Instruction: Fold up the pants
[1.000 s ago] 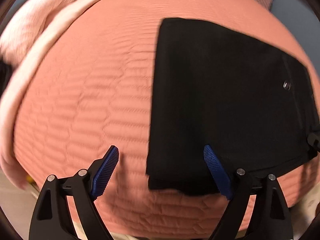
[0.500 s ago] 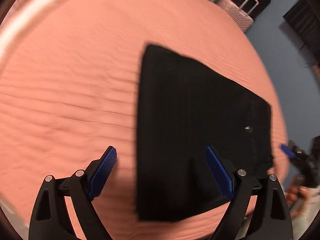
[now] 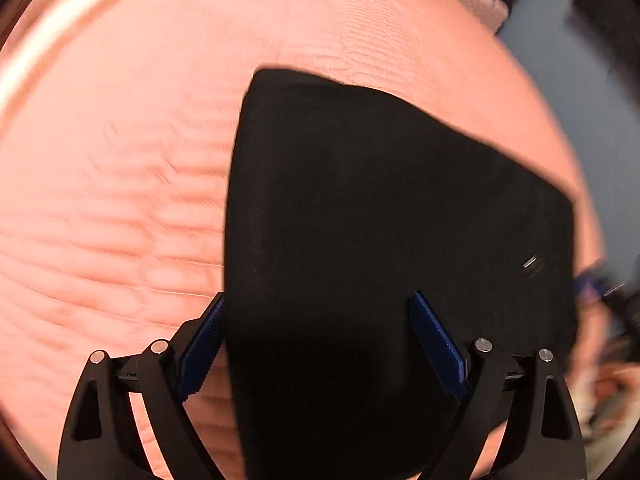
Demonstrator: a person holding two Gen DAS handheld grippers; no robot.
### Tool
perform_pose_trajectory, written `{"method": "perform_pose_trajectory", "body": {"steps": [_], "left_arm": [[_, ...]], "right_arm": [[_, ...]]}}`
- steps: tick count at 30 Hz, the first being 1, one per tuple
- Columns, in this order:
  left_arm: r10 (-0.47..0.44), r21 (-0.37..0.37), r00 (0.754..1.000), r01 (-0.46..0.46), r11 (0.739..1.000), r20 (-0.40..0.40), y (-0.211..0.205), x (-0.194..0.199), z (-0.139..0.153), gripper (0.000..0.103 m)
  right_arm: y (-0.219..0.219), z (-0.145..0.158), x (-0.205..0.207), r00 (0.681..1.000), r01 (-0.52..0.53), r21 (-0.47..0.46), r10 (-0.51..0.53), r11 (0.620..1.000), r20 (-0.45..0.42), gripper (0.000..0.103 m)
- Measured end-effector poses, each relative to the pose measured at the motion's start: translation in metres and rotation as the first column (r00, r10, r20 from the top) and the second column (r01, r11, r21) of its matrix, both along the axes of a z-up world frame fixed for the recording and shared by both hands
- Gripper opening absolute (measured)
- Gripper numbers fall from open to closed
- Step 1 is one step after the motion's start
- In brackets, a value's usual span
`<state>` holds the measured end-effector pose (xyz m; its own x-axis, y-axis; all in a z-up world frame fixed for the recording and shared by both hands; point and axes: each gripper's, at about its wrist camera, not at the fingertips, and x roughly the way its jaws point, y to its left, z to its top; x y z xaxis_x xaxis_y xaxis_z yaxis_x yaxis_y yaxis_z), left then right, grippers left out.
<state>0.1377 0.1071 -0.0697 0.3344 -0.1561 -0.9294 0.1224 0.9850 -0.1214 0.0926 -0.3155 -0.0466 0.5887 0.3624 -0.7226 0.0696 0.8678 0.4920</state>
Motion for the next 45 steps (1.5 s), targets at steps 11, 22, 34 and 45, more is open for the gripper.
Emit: {"method": "perform_pose_trajectory", "body": {"steps": [11,22,34,45], "left_arm": [[-0.05,0.222,0.98,0.005,0.975,0.195,-0.08,0.021,0.054,0.086],[0.107,0.149,0.987,-0.124,0.981,0.119,-0.034,0.113,0.038,0.095],[0.053,0.211,0.991,-0.079,0.974,0.126,-0.068,0.009,0.038,0.097],[0.076,-0.221,0.997,-0.08,0.972,-0.024,0.008,-0.063,-0.019,0.097]], "right_arm": [[0.127,0.009,0.088,0.943,-0.327,-0.15,0.332,0.933,0.007,0.035],[0.082,0.006,0.088,0.969,-0.249,-0.2,0.245,0.948,-0.043,0.004],[0.046,-0.033,0.014,0.971,-0.227,-0.126,0.214,0.966,-0.108,0.0],[-0.032,-0.054,-0.004,0.98,-0.083,0.261,0.127,0.962,-0.154,0.04]]}}
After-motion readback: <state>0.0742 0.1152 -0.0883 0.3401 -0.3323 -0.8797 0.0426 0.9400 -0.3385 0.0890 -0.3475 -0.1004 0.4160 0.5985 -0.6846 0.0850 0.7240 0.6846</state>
